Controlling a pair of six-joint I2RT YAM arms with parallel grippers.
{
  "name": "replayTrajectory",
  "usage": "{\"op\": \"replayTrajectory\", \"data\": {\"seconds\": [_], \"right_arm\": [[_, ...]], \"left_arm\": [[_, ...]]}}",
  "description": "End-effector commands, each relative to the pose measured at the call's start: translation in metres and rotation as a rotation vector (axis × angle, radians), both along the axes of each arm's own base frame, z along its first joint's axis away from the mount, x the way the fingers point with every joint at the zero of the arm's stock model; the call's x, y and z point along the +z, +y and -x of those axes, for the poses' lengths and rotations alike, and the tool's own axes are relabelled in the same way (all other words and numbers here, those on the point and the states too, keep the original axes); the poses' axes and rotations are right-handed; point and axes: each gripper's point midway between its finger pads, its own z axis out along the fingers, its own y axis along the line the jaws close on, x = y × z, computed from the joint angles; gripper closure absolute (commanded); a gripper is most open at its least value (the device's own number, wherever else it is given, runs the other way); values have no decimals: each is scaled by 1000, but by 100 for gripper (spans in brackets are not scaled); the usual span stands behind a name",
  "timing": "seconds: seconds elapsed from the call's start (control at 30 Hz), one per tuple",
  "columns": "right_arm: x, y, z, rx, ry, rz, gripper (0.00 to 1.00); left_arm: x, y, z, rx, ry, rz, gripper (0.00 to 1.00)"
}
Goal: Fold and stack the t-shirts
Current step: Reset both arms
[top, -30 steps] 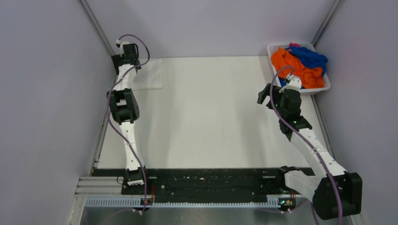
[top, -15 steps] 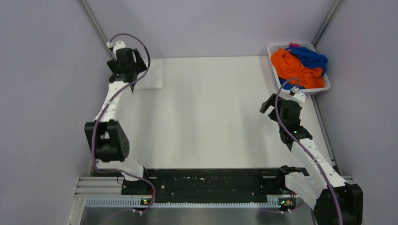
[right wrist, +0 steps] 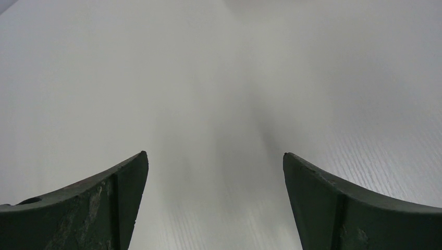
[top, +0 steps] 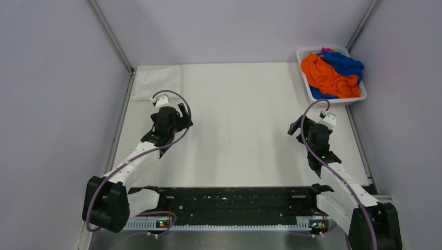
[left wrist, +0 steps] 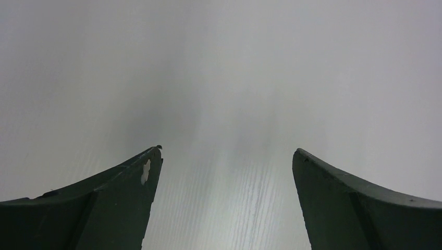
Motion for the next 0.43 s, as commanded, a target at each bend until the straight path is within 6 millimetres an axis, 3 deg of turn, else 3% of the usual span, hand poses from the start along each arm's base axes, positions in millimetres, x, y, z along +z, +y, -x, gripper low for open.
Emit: {"op": "replayTrajectory", "data": {"seconds": [0.0,0.07,0.4], "right_arm": [[17,-7,-7,-27,-85,23,1],[17,-9,-7,-29,-88,39,1],[15,-9,-8,-38,-95,34,1]], "left_arm": [[33,-5,-8,1,-170,62,1],[27,1,-5,31,-165,58,1],[34,6,-5,47,-179,41,1]]}}
